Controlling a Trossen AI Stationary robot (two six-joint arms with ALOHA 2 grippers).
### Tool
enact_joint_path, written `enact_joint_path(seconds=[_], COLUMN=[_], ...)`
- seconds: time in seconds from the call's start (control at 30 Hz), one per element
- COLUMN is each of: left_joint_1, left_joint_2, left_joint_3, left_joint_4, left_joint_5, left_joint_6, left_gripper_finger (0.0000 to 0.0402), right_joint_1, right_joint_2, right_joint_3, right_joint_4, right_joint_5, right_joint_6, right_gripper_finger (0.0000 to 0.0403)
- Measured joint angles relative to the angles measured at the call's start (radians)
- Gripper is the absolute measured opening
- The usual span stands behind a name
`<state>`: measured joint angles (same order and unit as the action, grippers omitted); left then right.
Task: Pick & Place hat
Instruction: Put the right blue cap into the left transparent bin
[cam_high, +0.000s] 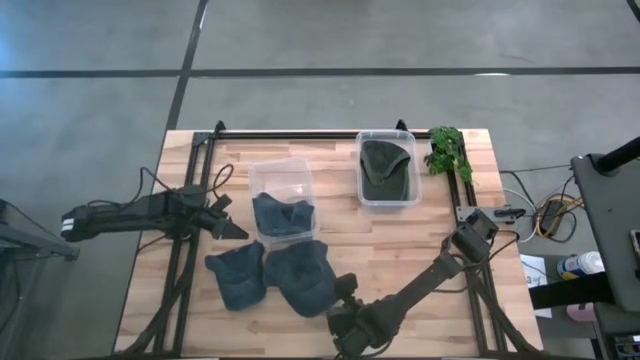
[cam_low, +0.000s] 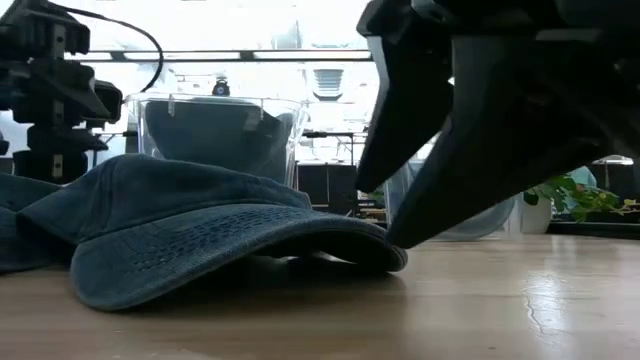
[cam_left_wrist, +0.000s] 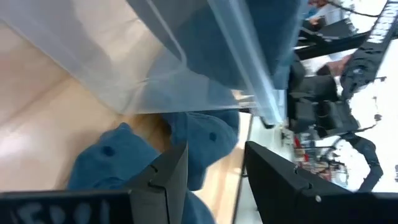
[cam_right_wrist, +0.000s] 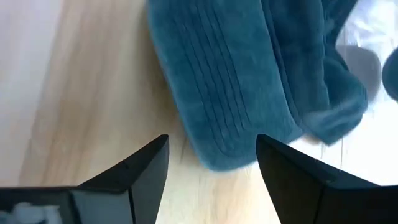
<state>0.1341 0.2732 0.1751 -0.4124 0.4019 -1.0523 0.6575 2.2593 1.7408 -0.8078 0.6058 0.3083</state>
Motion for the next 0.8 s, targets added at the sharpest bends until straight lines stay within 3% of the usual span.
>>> enact_joint_path(seconds=[0.3,0.47,0.8], left_joint_1=[0.0,0.0,0.0], left_joint_2=[0.103,0.149,0.202], left_joint_3=[0.0,0.0,0.0], left_joint_4=[0.051,0.13,0.151], left_joint_5=[-0.001,0.0,0.0], left_joint_6=[0.006,0.007,0.006], left_gripper_finger=[0.0153,0.0153,0.0153], right_joint_1=[-0.015,-0.033,-0.078], right_joint_2=[0.0,0.0,0.0], right_joint_3=[-0.084,-0.107,-0.13], right_joint_4=[0.256,0.269,0.338], right_joint_5=[0.005,0.149,0.153], right_joint_6=[-0.194,-0.257,-0.27], right_gripper_finger=[0.0238,0.0238,0.0238])
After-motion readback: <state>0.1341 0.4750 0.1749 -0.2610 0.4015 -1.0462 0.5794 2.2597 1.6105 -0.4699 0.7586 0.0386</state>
